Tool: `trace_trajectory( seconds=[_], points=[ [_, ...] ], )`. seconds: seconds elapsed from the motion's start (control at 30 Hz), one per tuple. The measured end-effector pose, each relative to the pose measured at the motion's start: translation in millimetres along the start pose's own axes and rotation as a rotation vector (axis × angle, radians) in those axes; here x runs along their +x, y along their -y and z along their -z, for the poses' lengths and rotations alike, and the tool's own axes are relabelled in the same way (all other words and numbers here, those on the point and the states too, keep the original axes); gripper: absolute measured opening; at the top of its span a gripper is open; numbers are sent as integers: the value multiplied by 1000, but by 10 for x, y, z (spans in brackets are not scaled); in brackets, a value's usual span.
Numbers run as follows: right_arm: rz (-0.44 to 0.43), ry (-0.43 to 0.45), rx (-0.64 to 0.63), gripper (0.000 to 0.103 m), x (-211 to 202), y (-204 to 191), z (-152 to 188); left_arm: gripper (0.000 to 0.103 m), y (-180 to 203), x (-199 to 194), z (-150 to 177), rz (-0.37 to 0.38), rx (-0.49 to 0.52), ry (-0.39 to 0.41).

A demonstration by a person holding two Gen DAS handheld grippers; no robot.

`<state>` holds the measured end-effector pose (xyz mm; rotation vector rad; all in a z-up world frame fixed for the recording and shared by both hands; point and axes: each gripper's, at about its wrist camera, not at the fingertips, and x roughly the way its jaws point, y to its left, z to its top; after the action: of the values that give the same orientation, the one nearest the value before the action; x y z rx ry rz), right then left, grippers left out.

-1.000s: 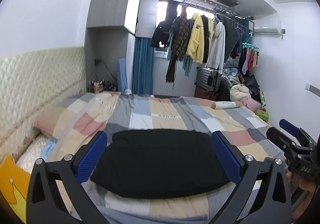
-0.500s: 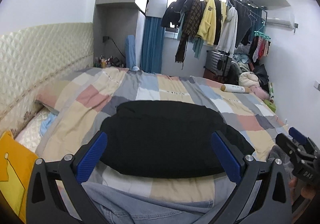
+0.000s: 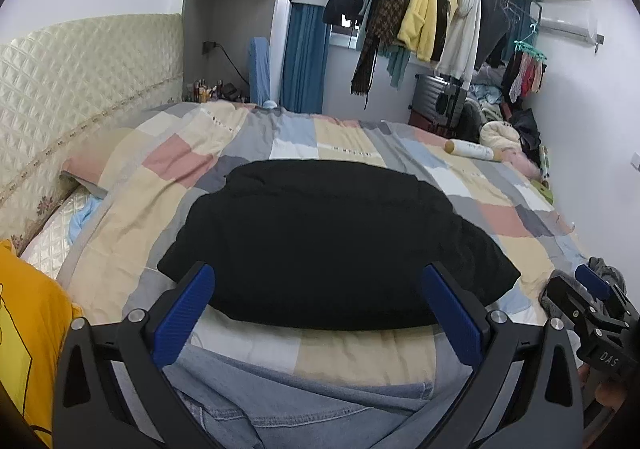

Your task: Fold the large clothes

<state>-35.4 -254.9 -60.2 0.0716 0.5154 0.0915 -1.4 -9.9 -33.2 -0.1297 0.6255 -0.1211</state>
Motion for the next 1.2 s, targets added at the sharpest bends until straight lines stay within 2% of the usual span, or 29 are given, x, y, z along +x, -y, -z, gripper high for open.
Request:
trace_trajectory(
  seconds=[0.23, 0.37, 0.63, 1.2],
  points=[
    [9, -16, 1, 103, 45, 26, 34, 103, -3, 30, 17, -7, -3, -10],
    [47, 6, -29, 103, 25, -5, 7, 103, -36, -7, 9, 2, -26, 6],
    [20, 4, -10, 103, 3, 34, -9, 103, -48, -33, -50, -2, -20, 12],
    [19, 1, 14, 103, 26, 103, -23, 103, -25, 27, -24, -20, 12, -10]
  ],
)
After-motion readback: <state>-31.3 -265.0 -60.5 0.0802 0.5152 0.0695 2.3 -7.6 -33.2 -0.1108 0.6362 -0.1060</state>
